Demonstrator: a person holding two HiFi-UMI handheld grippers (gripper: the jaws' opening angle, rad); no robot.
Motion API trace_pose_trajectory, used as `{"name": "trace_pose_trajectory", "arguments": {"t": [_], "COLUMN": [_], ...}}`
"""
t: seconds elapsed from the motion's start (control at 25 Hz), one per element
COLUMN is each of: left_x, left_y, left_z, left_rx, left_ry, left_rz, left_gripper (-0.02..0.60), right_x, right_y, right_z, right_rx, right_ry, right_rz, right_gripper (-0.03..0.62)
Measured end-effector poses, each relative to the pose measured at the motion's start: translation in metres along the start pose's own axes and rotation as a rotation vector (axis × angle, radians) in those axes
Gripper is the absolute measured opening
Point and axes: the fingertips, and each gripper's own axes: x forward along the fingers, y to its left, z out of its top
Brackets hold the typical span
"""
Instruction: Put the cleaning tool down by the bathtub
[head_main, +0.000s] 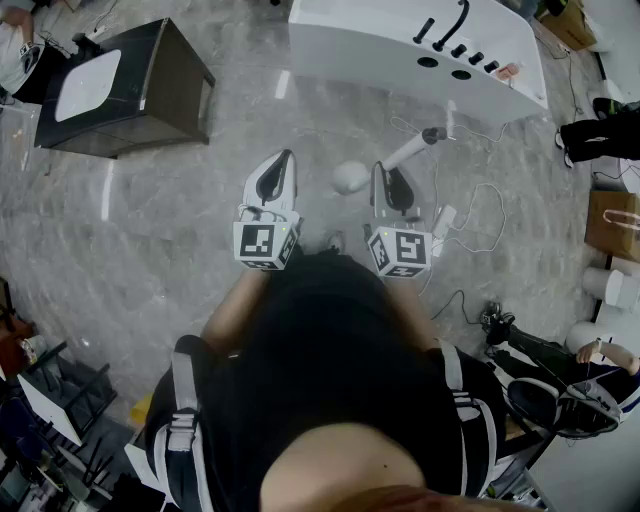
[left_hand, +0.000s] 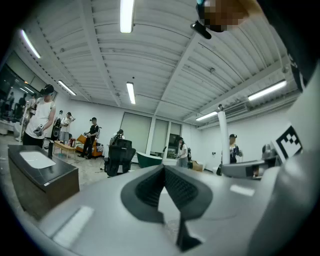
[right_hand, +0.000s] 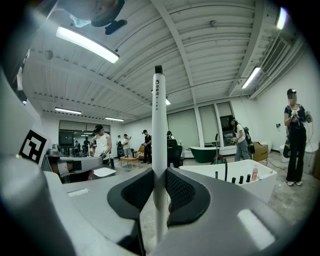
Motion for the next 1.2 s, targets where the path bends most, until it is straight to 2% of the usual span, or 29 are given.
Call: {"name": "trace_pose_trajectory", "arguments": {"t": [0.56,0.84,1.2], "left_x": [-0.003,-0.013,-0.020], "left_y": [0.009,0.031,0.075], "left_z": [-0.002,-0.004,-0.002], "left_rx": [-0.018,-0.025,-0.034], "left_ry": [0.004,0.007,0.001], "left_rz": [0.000,-0.006,-0.031], "left_gripper": [0.009,0.009,0.009], "right_x": [0.005,0.011,0.034], "right_y": [0.007,0.026,0.060], "right_z": [-0.001,-0.003,-0.004], "right_rx": [0.004,0.034,0.019], "right_ry": [0.007,0.005,-0.002], "right_rz": [0.008,0.004,-0.026], "right_gripper": [0.078,0.078,0.078]}}
